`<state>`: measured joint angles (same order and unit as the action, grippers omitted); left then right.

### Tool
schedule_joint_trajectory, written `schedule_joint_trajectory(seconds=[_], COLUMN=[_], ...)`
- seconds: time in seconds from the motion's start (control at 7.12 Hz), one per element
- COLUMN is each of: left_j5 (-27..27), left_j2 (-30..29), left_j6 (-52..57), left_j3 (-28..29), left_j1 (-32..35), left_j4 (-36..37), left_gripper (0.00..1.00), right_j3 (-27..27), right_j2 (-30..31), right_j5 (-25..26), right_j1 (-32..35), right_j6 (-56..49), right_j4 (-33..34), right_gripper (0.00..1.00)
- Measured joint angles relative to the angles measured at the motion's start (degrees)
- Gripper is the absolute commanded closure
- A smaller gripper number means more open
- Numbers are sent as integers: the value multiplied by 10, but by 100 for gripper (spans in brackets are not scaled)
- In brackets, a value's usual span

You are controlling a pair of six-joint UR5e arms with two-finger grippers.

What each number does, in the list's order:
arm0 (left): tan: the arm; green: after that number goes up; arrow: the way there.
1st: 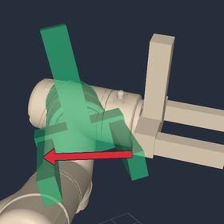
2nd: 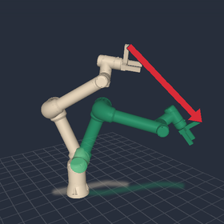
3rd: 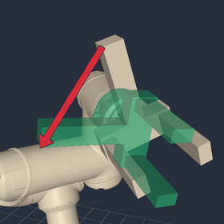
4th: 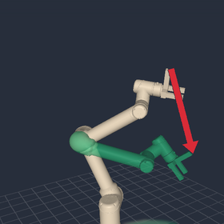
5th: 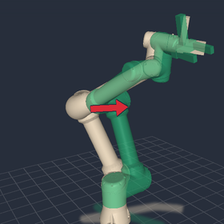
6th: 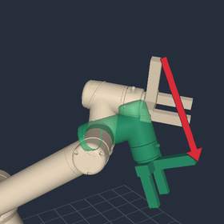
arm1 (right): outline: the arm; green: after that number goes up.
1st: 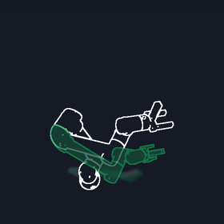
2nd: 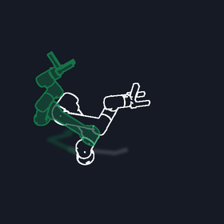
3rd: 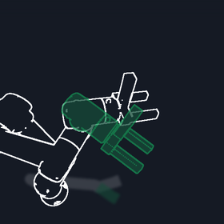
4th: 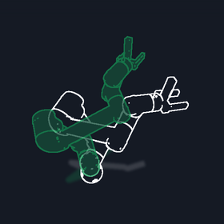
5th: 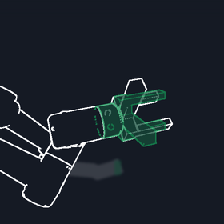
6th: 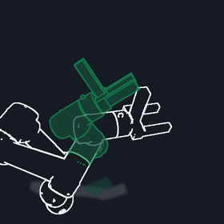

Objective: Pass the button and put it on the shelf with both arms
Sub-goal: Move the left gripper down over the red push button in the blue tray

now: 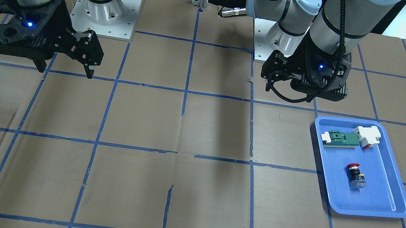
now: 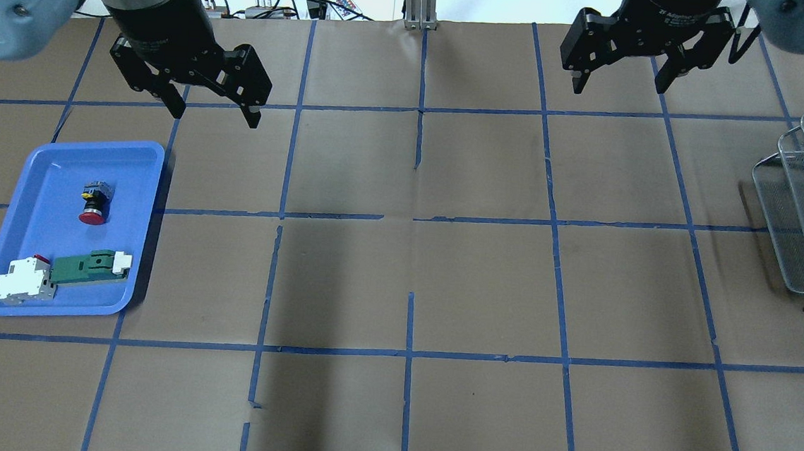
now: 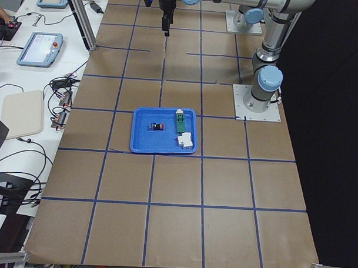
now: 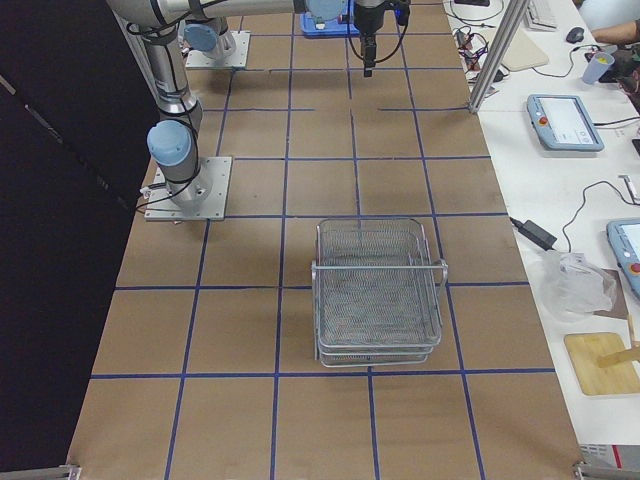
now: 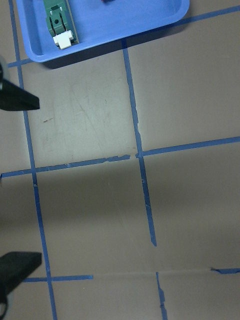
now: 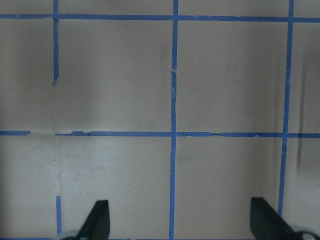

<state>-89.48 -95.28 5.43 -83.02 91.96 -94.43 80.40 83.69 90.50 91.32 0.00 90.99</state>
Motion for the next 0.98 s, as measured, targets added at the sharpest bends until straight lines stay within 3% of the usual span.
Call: schedule_joint_trajectory(seconds=[0.42,0.98], left_j5=[-3,-22], left_j2=[-5,-47], left_j6=[7,10], left_j3=[-2,-37], left_j1=[-23,-125], left_j4=[3,16], left_gripper=[0,0], right_j3=[0,1], right_j2=[1,1], right_j5=[-2,-2], right_j1=[0,1], right_j6=[1,5], right_j4=[0,0], right_gripper=[0,0])
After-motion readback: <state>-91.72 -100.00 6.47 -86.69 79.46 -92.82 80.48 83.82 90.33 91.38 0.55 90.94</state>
